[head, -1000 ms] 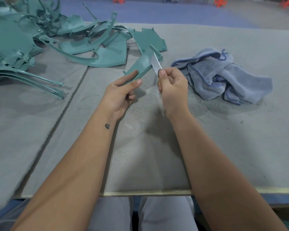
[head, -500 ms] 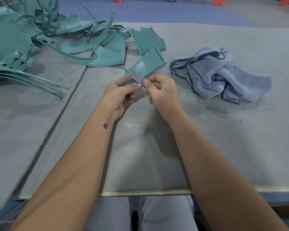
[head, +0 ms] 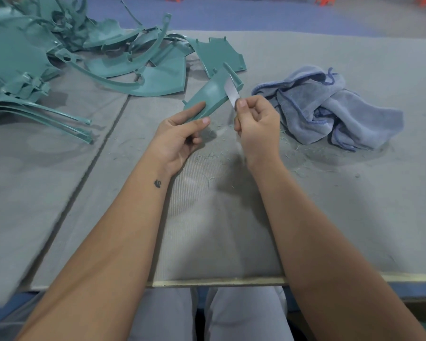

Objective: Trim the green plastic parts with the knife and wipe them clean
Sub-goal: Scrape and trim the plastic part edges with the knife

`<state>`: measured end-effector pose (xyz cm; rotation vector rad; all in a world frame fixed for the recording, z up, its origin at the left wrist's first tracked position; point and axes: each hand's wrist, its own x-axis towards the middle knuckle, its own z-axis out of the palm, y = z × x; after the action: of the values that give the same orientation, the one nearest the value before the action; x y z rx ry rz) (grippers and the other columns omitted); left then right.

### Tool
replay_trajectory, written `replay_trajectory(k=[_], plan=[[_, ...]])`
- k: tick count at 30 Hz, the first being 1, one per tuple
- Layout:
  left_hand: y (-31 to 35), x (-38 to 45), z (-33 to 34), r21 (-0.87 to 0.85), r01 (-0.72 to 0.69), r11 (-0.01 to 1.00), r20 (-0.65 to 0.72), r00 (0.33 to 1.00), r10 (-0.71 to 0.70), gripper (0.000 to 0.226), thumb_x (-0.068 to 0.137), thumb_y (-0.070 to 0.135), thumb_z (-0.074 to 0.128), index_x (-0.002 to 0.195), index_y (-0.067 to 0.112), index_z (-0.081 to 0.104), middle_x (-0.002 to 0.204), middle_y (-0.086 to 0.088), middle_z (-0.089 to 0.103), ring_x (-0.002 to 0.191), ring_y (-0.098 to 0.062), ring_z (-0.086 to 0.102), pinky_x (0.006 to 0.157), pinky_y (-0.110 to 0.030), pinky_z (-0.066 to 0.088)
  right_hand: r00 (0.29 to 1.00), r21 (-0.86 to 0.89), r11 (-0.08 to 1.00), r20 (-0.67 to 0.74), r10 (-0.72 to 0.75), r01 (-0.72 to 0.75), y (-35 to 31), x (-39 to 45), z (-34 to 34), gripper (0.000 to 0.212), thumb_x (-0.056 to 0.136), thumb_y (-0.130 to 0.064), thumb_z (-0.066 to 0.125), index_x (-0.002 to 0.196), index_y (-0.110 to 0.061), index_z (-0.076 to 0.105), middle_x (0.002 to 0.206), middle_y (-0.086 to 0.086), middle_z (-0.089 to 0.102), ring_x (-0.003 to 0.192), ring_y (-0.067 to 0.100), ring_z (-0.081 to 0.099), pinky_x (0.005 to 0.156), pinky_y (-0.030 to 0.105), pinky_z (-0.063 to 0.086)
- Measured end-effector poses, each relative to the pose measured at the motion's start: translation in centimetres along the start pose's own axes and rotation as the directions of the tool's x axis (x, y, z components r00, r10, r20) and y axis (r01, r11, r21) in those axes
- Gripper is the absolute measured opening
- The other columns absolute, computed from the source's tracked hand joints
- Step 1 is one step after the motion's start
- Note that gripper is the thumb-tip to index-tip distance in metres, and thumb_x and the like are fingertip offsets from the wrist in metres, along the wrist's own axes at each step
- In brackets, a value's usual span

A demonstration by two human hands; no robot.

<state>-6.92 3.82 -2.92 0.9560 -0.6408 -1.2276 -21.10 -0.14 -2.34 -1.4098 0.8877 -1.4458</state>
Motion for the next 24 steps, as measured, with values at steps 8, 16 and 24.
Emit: replay_trajectory(k=[8,16,24], plan=[[0.3,-0.5,0.3,0.012,-0.018,1.0,0.053,0.998,0.017,0.027,0.089,-0.005,0.058,0.11,0.011,0.065,0.063,0.009,0.066,0.047,0.0,0.051,0.047,-0.012,0.038,0.968,-0.101,0.994,0.24,0.07,-0.046,0.0,-0.8,1.2,0.025,0.097,-0.009,0.053,0.073,-0.015,0.055,0.051,0.0,0.046,0.044,0.005,0.038,0.047,0.019,0.033],[0.1,-0.3,0.4,0.03,-0.008,1.0,0.006,1.0,0.008,0.026,0.087,-0.002,0.064,0.106,0.016,0.068,0.061,0.011,0.06,0.045,-0.002,0.037,0.046,-0.013,0.035,0.986,-0.115,0.993,0.162,0.028,-0.01,-0.1,-0.6,1.3,0.023,0.095,-0.009,0.056,0.072,-0.013,0.056,0.054,-0.003,0.048,0.05,0.008,0.04,0.054,0.029,0.034],[-0.1,-0.2,0.4,0.055,-0.003,0.998,-0.007,1.0,0.003,0.029,0.085,0.001,0.068,0.104,0.022,0.071,0.063,0.009,0.061,0.045,-0.001,0.037,0.043,-0.014,0.035,0.989,0.005,0.994,0.099,0.109,-0.11,-0.2,-0.8,1.5,0.022,0.096,-0.011,0.056,0.074,-0.014,0.057,0.053,0.001,0.047,0.045,0.003,0.04,0.051,0.022,0.033]])
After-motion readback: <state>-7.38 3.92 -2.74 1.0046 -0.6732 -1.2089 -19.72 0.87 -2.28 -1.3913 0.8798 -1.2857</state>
